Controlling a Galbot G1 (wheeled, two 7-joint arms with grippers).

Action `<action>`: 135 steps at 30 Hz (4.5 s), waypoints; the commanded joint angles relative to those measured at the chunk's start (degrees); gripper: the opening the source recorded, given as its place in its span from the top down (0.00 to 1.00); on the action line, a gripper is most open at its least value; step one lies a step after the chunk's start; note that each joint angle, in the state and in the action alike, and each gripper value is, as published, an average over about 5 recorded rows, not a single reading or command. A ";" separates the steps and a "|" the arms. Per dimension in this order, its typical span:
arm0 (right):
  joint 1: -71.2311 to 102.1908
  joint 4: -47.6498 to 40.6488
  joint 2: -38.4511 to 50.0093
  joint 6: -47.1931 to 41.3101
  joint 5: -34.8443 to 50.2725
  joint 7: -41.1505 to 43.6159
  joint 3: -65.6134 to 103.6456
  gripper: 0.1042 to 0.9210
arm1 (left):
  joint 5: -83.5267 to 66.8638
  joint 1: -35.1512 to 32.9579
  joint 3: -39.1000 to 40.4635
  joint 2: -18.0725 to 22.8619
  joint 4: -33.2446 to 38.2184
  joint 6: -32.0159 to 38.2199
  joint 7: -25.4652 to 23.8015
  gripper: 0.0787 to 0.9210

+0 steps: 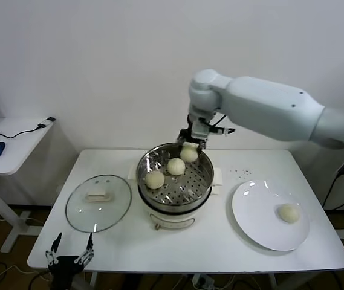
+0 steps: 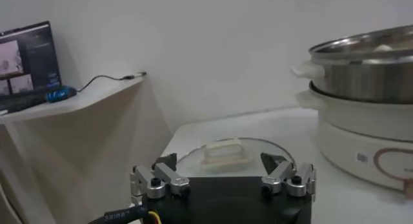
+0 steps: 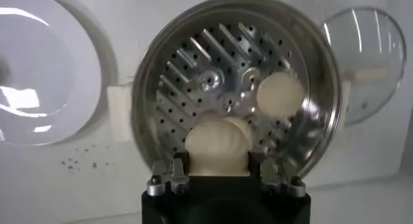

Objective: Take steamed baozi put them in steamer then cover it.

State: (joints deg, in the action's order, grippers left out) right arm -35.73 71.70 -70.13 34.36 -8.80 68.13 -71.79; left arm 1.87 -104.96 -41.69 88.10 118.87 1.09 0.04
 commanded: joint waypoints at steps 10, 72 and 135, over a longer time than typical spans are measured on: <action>8.18 1.61 -5.47 3.93 -3.35 -0.71 -2.20 0.40 | -1.03 0.39 -0.80 -0.44 -1.64 0.29 -0.10 0.12; 13.72 -5.78 39.40 -38.89 23.32 -3.54 -0.19 0.12 | -1.31 1.29 -0.07 -0.56 -0.78 0.36 -0.59 0.12; 29.37 -14.62 35.09 -39.35 13.71 -3.60 18.21 0.43 | 0.12 0.39 0.03 0.52 -0.60 0.40 -0.41 0.12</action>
State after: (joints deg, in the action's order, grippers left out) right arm 0.01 56.35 -34.88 -3.65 -1.34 64.88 -49.00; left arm 2.00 -104.52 -41.71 88.64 118.11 1.47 -0.35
